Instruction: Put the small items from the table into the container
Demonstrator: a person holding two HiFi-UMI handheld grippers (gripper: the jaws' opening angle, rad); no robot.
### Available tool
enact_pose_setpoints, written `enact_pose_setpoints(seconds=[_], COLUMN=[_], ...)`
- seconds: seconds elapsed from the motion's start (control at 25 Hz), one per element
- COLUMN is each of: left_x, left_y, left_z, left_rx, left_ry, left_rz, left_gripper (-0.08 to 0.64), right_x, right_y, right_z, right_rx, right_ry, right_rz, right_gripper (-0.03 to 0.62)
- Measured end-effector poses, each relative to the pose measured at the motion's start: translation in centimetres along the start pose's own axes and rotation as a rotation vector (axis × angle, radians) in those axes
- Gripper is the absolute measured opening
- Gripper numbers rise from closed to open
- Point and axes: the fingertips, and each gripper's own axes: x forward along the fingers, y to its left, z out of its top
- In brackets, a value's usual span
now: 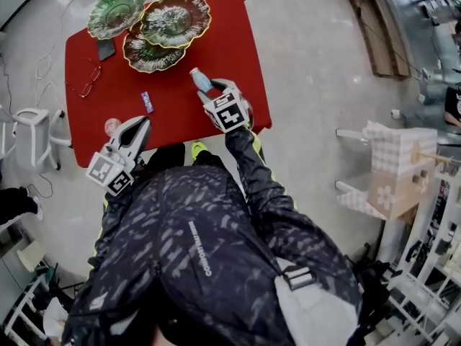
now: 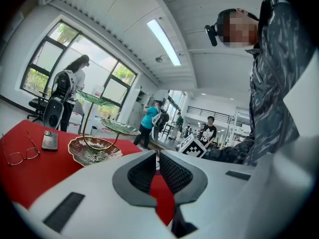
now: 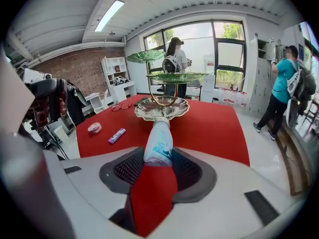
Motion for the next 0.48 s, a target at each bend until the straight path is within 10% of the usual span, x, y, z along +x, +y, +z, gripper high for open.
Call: enact_pose_setpoints(seconds=[0.48], left_x=[0.2], left_y=[-0.1], left_z=[0.7], left_rx=[-0.005], left_ry=[-0.053], left_rz=[0.009], left_gripper=[0.012], right_x=[-3.1], right_y=[0.5], right_z=[4.3], right_rx=[-0.057], right_ry=[-0.074], right_rz=[-0.009], right_gripper=[0.184])
